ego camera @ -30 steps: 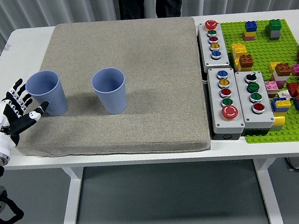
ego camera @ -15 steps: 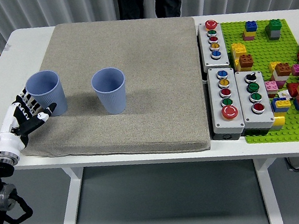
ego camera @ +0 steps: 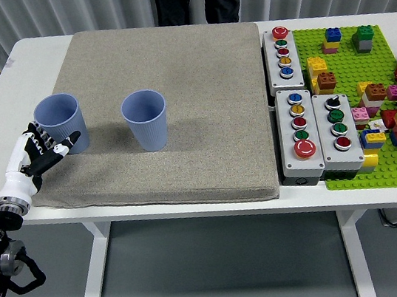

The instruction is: Pick cup pour cup place

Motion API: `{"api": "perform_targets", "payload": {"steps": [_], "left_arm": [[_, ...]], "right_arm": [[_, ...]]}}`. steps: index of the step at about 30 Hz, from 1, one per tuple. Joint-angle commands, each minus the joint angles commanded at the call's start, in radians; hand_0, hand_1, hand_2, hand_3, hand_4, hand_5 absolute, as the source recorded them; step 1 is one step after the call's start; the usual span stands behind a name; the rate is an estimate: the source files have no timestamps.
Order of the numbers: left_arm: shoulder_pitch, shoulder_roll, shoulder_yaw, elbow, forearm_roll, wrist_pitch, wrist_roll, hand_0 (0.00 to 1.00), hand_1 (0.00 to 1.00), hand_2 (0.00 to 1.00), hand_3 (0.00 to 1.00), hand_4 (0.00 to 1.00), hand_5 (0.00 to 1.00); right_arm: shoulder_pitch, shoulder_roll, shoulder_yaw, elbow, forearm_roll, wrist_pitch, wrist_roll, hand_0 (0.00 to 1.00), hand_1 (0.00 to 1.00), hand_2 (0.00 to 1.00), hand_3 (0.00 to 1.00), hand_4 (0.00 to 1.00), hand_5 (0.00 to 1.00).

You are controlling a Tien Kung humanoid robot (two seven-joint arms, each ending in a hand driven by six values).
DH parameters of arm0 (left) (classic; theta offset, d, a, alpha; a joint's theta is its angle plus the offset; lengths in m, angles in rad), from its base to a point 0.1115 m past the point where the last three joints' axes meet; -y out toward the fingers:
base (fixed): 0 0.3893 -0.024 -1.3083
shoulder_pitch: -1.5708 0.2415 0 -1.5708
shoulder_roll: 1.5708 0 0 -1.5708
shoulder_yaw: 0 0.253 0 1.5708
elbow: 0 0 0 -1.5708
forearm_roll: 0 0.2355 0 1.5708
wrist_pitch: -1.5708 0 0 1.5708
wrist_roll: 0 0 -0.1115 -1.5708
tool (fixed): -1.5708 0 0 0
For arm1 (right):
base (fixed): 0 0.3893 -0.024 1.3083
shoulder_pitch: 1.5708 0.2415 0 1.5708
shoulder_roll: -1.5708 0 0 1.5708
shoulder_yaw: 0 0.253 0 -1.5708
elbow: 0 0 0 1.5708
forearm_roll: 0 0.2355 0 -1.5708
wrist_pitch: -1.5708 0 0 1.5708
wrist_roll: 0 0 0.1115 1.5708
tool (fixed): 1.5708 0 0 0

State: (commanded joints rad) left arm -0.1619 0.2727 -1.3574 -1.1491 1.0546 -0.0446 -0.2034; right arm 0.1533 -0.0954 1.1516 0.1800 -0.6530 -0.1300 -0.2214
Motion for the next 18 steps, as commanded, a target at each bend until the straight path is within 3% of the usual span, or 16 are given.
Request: {"api": "perform_targets", "payload": {"steps": [18], "left_arm": [[-0.014,0.006,0.015,0.024,0.015,0.0,0.01,0.934,0.931,0.998,0.998,0.998,0.334]], "right_arm": [[-0.002,0.0,-0.001,0.0,-0.004,0.001,-0.001,0.722,0.691,0.742,0.702,0.313,0.304]]}}
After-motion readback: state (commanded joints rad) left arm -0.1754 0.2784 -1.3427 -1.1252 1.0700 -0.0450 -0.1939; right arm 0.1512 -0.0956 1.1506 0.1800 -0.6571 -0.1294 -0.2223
